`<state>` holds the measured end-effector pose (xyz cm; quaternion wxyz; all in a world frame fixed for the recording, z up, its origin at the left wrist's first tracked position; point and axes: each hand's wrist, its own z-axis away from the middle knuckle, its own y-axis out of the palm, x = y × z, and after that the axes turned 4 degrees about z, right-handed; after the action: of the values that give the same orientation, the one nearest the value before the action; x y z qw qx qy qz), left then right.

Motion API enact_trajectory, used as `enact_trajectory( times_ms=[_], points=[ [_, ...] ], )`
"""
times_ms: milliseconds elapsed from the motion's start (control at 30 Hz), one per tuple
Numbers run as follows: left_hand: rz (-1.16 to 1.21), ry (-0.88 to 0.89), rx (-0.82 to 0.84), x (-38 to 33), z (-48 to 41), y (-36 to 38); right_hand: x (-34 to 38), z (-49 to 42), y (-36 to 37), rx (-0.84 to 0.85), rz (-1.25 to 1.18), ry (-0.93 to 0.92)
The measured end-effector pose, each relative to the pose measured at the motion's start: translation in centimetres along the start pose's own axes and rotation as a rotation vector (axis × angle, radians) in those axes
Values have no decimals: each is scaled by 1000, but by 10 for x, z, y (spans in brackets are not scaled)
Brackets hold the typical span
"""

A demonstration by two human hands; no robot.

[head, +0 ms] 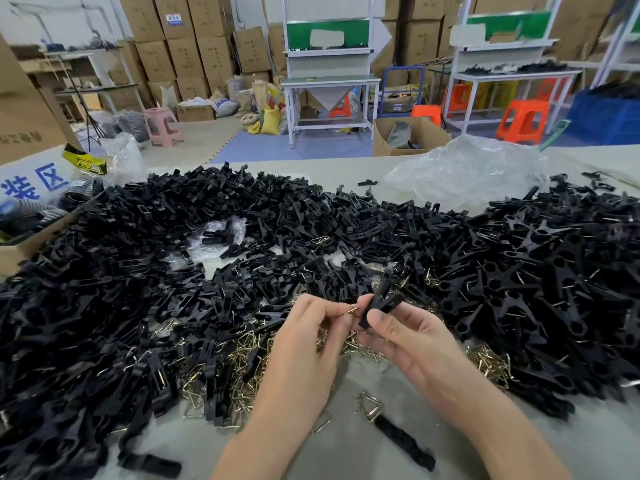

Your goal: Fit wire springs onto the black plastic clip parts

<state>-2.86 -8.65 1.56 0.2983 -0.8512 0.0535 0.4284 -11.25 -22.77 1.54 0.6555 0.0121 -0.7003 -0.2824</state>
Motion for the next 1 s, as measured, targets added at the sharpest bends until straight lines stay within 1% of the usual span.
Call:
enact_trajectory(
  times_ms=[167,233,300,400,533,633,767,1000],
  points=[
    [-45,-17,31,3,2,-1,-2,1,-3,9,36,-14],
    [-69,13,24,4,2,-1,-2,1,-2,-6,96,-35],
    [-60,13,-15,6,0,-2,-3,0,-1,-45,183,-74],
    [1,-40,-52,7,-2,-5,-7,-1,-3,-111,324,-168],
    [16,-68,-15,5,-1,-4,-17,-6,-9,-123,612,-293],
    [95,-134,9,5,-2,-1,-25,-9,-16,-121,763,-351],
    [221,-185,-2,5,-3,-4,-32,-11,-24,-132,818,-359],
    [369,-274,5,5,-4,-3,-33,-12,-21,-128,864,-367]
  ],
)
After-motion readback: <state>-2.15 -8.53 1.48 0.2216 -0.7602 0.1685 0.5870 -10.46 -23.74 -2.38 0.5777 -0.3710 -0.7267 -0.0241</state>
